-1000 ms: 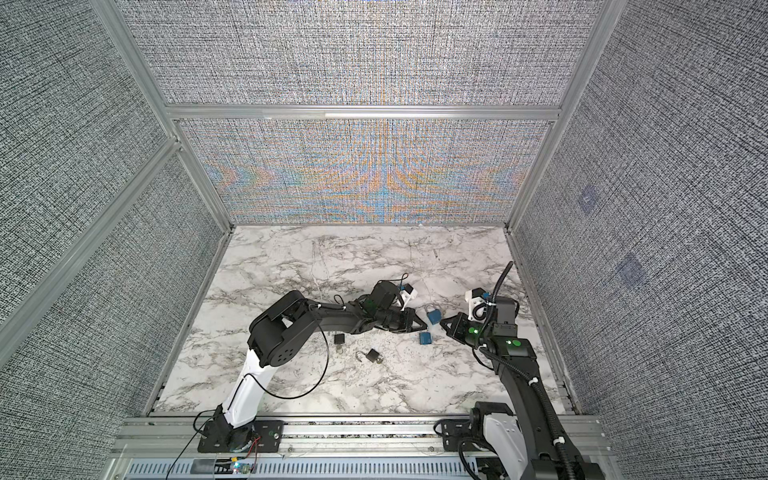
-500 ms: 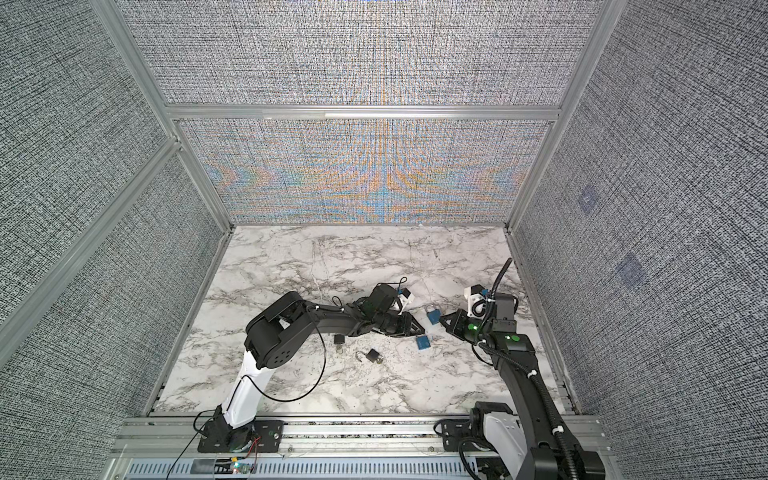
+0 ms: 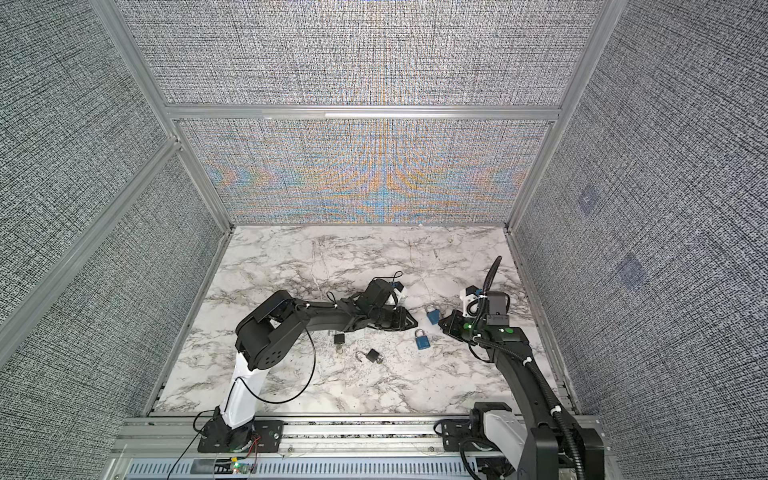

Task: Lock with the key

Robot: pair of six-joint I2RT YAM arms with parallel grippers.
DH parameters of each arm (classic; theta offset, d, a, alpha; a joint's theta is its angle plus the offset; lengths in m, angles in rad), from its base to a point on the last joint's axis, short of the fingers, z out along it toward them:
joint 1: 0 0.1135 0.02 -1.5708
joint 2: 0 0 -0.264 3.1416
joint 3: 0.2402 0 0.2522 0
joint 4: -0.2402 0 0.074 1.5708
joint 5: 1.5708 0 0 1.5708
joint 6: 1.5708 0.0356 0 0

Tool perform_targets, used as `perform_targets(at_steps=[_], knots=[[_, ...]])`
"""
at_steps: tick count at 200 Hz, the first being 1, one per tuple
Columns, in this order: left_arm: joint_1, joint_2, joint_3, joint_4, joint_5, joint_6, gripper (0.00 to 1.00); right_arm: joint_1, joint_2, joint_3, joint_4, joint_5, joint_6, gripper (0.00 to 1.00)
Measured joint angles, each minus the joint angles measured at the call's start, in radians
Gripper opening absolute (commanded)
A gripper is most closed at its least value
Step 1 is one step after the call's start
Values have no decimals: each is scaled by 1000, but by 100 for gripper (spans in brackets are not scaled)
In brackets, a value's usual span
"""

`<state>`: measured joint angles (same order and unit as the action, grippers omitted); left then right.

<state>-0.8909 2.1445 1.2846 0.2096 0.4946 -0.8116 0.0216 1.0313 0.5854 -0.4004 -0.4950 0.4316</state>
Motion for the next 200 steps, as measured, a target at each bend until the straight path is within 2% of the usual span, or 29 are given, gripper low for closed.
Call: perform_targets(at_steps=[61, 116, 152, 200], knots=[[60, -226, -120, 28, -84, 76, 27, 111, 151, 15, 9, 100, -35, 0], [134, -430, -318, 186, -102, 123, 25, 156, 284, 43, 32, 166, -65, 0], [160, -502, -417, 293, -88, 122, 25, 169, 323, 43, 37, 185, -72, 0], [173, -508, -431, 349, -72, 106, 25, 180, 347, 43, 46, 202, -74, 5]])
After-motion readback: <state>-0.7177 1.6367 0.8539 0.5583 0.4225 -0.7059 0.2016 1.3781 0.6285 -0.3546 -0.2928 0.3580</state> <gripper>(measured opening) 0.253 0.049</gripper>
